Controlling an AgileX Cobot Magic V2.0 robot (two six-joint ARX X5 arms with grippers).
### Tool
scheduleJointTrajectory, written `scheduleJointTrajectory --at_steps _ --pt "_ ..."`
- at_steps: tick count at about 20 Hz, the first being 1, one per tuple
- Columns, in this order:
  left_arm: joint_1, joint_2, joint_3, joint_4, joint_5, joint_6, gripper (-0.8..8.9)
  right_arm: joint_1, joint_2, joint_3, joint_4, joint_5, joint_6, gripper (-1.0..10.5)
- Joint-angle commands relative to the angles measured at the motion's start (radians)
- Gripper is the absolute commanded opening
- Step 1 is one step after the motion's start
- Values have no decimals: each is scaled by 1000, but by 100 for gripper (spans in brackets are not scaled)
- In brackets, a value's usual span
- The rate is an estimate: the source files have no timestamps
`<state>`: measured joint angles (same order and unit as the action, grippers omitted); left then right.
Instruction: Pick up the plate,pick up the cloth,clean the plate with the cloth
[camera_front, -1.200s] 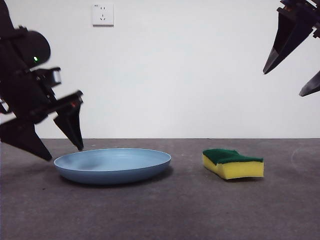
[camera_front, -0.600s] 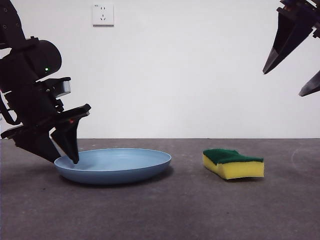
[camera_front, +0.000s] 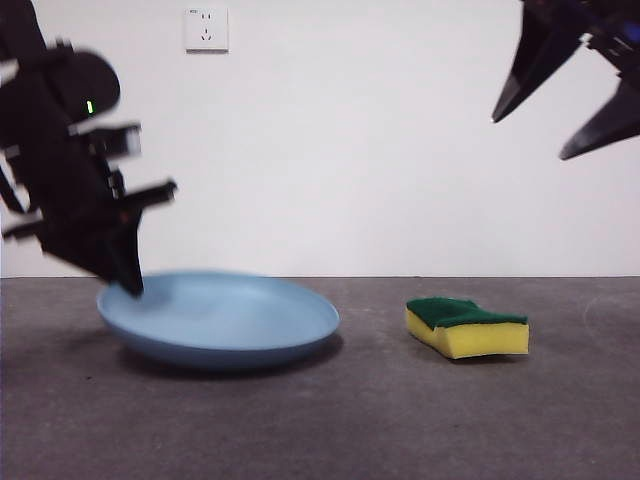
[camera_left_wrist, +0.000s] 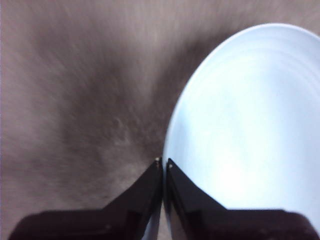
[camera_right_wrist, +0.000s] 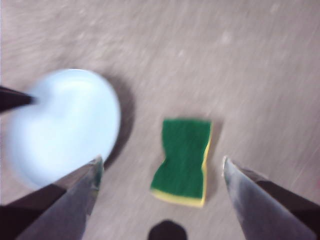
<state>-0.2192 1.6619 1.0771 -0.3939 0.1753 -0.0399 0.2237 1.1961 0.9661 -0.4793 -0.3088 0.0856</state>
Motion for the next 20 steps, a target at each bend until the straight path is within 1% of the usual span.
scheduleJointTrajectory --at_steps 1,3,4,6,11,14,15,19,20 --pt "-3 -82 40 -48 -19 36 -9 40 61 46 -9 59 -40 405" --pt "-3 -154 74 -114 -19 48 -9 77 136 97 -43 127 -69 405" --pt "-3 -191 89 -146 -19 55 -9 97 178 120 -59 179 -81 405" --pt "-4 -264 98 -185 -18 71 -9 125 253 146 -61 234 -89 405" --pt "-4 -384 99 -246 -18 70 -9 165 423 163 -52 238 -88 404" --pt "-4 -396 99 -278 -17 70 -9 173 497 163 -21 237 -88 394" --pt "-5 -396 99 -285 -16 71 -9 173 518 163 -10 236 -88 366" --pt "-6 -396 99 -288 -16 70 -9 173 596 163 5 236 -89 364" --pt "-6 -396 99 -287 -17 71 -9 173 612 163 7 236 -89 339"
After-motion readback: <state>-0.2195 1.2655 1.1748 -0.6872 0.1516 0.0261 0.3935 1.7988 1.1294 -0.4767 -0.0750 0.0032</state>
